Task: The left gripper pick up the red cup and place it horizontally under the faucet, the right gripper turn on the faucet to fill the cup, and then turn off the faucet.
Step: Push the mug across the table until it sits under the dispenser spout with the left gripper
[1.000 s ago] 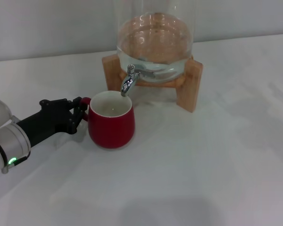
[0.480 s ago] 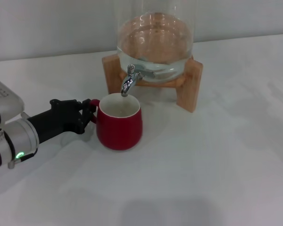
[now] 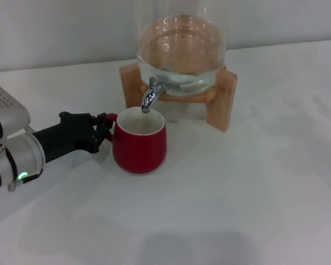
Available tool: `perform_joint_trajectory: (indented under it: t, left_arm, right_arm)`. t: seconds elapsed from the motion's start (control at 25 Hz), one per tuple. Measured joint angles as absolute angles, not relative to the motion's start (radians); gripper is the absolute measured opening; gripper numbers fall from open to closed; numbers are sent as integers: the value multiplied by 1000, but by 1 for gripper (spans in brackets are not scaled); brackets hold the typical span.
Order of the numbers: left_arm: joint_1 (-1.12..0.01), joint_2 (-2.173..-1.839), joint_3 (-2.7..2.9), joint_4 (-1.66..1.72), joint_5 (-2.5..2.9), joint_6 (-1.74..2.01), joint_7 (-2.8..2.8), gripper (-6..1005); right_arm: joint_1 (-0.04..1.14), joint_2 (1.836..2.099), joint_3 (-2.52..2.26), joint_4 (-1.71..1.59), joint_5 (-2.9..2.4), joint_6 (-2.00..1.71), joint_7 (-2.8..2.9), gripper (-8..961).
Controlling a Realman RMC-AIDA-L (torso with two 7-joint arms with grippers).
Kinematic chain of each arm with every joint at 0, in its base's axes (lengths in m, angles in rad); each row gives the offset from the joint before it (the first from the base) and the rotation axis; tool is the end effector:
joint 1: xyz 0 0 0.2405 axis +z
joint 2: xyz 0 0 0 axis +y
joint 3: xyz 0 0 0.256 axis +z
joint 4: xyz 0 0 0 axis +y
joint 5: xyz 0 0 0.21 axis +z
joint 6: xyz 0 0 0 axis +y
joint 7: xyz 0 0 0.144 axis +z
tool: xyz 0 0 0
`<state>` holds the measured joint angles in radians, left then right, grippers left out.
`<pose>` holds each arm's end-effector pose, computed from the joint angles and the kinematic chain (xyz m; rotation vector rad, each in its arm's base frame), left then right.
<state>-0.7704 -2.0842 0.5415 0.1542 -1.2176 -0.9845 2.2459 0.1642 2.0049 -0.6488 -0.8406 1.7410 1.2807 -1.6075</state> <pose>-0.2551 0.3845 -0.0769 -2.5000 -0.4864 -0.4725 0.3587 0.2934 0.1417 -1.8017 0.8753 0.9195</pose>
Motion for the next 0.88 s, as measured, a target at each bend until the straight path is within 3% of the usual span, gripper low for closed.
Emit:
perform_joint_trajectory:
  t: [0.88]
  left_arm:
    - [-801,-2085,534,164,-1228,-960,2262,126]
  right_arm:
    - [169,2005,-647,-818,1741,1278,-1621,765]
